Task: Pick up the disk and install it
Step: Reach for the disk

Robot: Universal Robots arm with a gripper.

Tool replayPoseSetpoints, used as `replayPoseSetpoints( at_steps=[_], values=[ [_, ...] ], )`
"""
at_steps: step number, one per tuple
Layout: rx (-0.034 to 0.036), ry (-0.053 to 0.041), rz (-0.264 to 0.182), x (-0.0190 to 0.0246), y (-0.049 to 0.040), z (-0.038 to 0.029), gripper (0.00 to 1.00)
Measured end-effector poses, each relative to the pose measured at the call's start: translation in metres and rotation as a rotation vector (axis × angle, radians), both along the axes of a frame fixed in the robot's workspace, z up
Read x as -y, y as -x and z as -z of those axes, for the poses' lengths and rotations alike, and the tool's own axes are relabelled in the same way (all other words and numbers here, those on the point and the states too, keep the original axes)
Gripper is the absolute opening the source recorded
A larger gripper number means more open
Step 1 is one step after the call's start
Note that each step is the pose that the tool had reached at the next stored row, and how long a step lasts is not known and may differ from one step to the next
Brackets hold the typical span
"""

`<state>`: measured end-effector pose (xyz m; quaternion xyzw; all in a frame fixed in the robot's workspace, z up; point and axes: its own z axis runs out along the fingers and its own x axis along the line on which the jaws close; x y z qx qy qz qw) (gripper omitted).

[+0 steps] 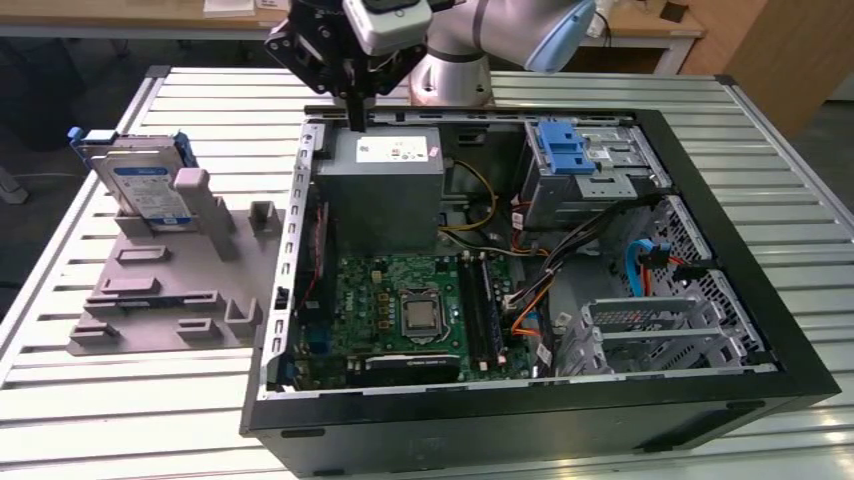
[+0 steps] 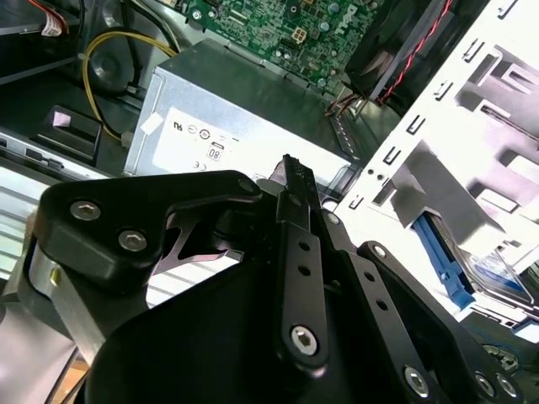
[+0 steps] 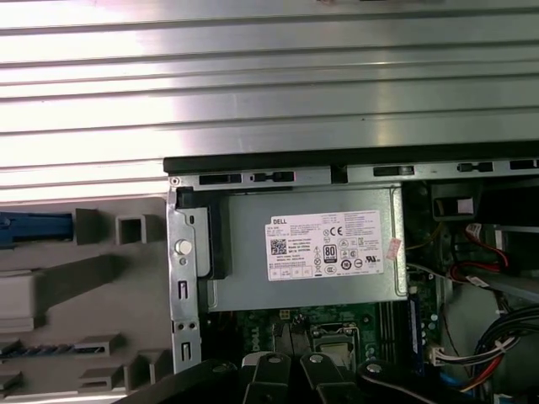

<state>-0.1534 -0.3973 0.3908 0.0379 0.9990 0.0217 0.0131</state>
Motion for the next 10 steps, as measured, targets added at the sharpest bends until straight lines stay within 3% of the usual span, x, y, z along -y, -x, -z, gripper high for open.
replayPoseSetpoints(
  at_steps=[10],
  values=[
    [0.0,0.0,0.0,-0.0008,0.0046,0.0004,0.11]
  ],
)
